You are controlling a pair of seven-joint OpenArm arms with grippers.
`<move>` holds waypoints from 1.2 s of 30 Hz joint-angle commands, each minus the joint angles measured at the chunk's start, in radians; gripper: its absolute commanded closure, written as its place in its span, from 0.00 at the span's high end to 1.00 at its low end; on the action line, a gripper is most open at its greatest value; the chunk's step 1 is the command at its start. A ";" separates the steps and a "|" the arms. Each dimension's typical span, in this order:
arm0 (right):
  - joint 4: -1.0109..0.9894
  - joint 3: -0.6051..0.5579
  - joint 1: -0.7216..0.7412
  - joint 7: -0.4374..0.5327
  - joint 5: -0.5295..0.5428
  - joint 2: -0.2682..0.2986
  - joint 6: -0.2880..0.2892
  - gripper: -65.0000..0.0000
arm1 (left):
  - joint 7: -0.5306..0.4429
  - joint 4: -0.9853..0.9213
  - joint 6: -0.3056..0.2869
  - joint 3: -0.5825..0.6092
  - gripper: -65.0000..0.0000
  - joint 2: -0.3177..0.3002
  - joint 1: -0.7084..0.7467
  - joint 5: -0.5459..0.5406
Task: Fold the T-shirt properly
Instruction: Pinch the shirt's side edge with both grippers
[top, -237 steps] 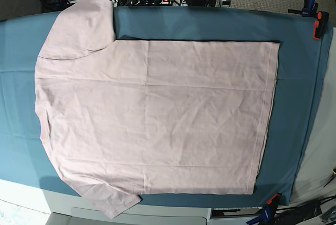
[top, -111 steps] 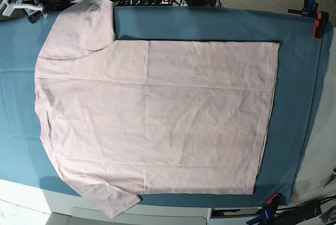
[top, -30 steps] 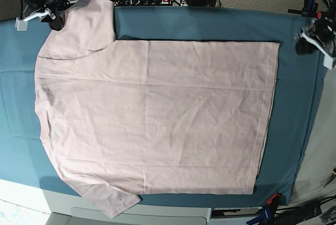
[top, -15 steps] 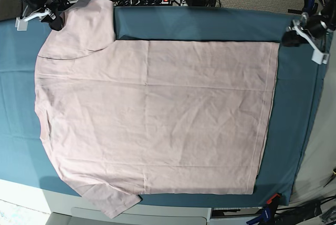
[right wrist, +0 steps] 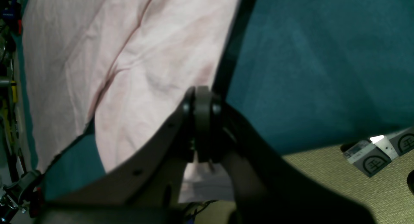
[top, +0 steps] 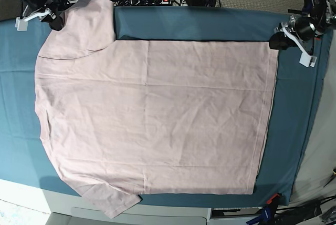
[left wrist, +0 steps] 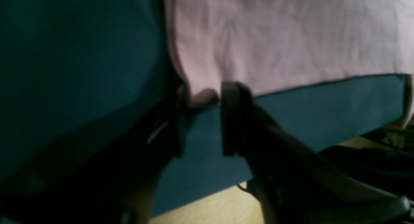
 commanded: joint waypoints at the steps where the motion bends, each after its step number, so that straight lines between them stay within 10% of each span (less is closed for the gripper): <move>1: 0.007 0.002 -0.008 -0.016 -0.017 0.011 0.002 0.00 | 0.009 0.011 -0.001 -0.003 0.28 -0.008 0.003 0.002; 6: 0.007 0.002 -0.008 -0.016 -0.017 0.011 0.003 0.00 | 0.001 0.011 -0.002 -0.003 0.26 -0.006 0.003 0.008; 11: 0.007 0.002 -0.008 -0.015 -0.017 0.011 0.003 0.00 | -0.016 0.011 -0.001 -0.003 0.00 -0.005 0.003 0.029; 36: 0.243 0.056 -0.158 -0.059 -0.011 0.018 0.044 0.00 | 0.010 0.129 -0.031 -0.020 0.00 -0.012 0.121 0.021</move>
